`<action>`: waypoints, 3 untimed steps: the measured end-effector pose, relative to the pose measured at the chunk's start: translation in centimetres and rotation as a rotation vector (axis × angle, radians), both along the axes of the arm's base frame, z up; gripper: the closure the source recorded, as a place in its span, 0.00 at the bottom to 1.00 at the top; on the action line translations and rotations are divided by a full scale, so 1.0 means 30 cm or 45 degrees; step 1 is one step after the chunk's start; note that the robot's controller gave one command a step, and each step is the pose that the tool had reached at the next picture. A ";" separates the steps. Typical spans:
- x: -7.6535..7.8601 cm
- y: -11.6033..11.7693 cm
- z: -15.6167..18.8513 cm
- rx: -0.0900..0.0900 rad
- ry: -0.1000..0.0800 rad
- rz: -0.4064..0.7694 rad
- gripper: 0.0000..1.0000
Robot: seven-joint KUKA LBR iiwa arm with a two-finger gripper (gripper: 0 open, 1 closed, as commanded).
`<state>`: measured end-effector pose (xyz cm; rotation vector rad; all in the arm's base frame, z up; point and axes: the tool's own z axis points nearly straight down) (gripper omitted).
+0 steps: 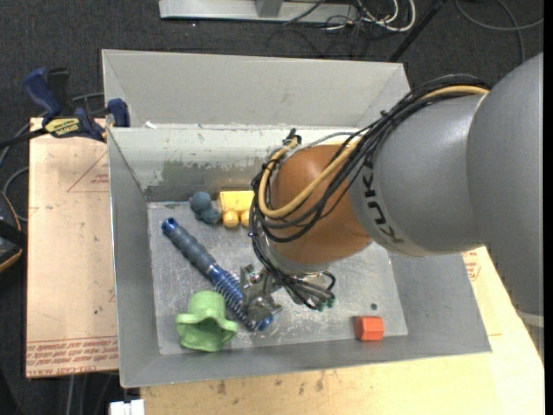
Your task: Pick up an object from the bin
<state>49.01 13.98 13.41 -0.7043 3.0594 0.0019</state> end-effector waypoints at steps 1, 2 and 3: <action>-0.022 0.025 -0.117 -0.001 0.007 -0.071 1.00; 0.090 -0.083 -0.203 0.007 0.001 -0.047 1.00; 0.088 -0.079 -0.197 0.005 -0.002 -0.042 0.00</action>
Offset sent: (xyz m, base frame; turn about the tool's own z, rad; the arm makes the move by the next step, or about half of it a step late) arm -0.0055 0.0062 -0.0329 0.0581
